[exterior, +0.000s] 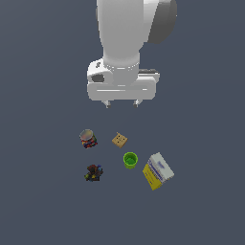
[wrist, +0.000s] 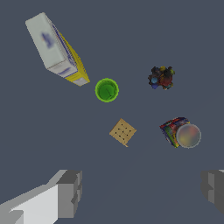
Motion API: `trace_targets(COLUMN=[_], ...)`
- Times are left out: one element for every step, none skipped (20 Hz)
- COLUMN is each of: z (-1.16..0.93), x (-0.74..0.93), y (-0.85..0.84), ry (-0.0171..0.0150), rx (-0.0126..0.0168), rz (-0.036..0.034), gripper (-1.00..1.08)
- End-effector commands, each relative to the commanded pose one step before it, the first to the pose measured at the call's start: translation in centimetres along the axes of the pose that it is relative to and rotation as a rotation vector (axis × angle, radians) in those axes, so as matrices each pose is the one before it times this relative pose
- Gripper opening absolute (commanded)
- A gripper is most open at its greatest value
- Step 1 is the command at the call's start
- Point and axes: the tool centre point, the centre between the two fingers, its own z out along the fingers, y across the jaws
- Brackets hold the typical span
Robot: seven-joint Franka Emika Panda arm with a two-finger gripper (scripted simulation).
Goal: Pick up a designated object from a clutter of objects.
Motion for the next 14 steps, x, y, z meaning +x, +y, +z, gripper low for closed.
trace_targets(z=[0.0, 0.018, 0.052, 0.088, 0.119, 0.147, 0.136, 0.097, 0.058, 0.023, -0.005, -0.004, -0.012, 0.022], x=[0.0, 0.001, 0.004, 0.009, 0.009, 0.007, 0.0, -0.007, -0.013, -0.015, -0.012, 0.005, 0.006, 0.031], y=[0.001, 0.005, 0.02, 0.023, 0.037, 0.049, 0.05, 0.04, 0.031, 0.016, 0.011, -0.023, 0.006, -0.014], ry=[0.0, -0.00029, -0.00086, -0.00151, -0.00207, -0.00265, -0.00263, -0.00205, -0.00144, -0.00084, -0.00021, 0.0, 0.00057, 0.00037], rx=[0.0, -0.00033, -0.00091, -0.00159, -0.00218, -0.00281, -0.00277, -0.00215, -0.0015, -0.00087, -0.0002, 0.0, 0.00058, 0.00035], rz=[0.0, -0.00053, -0.0015, -0.00267, -0.00379, -0.00511, -0.00545, -0.00471, -0.00381, -0.00276, -0.00116, 0.0, 0.00178, 0.0028], gripper=[1.0, 1.0, 1.0, 1.0, 1.0, 1.0, 1.0, 1.0, 1.0, 1.0, 1.0, 1.0, 1.0, 1.0])
